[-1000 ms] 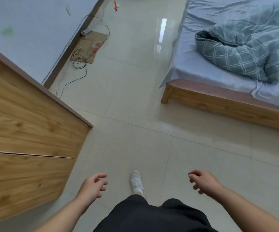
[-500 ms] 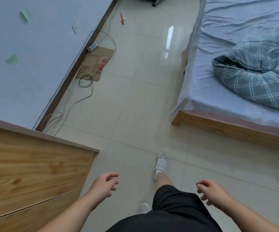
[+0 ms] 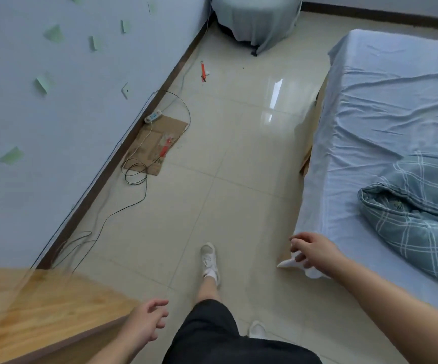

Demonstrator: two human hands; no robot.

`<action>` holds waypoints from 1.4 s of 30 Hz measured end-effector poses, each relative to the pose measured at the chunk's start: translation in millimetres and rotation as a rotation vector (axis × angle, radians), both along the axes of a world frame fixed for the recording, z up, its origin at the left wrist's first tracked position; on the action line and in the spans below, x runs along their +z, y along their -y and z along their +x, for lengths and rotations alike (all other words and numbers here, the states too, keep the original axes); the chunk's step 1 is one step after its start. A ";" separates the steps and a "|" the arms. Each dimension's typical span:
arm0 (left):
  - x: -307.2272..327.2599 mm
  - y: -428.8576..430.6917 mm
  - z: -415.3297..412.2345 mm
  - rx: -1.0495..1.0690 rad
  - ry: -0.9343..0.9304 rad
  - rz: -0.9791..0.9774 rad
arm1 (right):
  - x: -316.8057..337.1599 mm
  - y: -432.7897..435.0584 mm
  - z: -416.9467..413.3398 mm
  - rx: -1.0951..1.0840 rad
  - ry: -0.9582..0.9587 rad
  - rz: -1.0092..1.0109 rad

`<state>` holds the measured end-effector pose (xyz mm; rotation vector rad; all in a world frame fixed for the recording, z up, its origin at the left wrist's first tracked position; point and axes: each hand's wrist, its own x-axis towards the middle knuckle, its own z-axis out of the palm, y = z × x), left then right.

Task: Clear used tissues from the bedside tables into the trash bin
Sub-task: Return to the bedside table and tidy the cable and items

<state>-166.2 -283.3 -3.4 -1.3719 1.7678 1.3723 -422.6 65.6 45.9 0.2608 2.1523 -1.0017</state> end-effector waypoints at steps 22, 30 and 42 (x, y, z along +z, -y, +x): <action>33.5 133.8 -663.1 -0.382 -0.251 0.015 | -64.9 23.7 -307.8 -0.386 0.292 0.185; 31.8 139.3 -767.1 -0.345 -0.104 -0.032 | -24.4 68.4 -581.6 -0.158 0.102 0.080; -0.2 175.0 -1082.8 -0.342 -0.119 0.041 | -14.5 104.6 -870.3 -0.331 0.059 0.076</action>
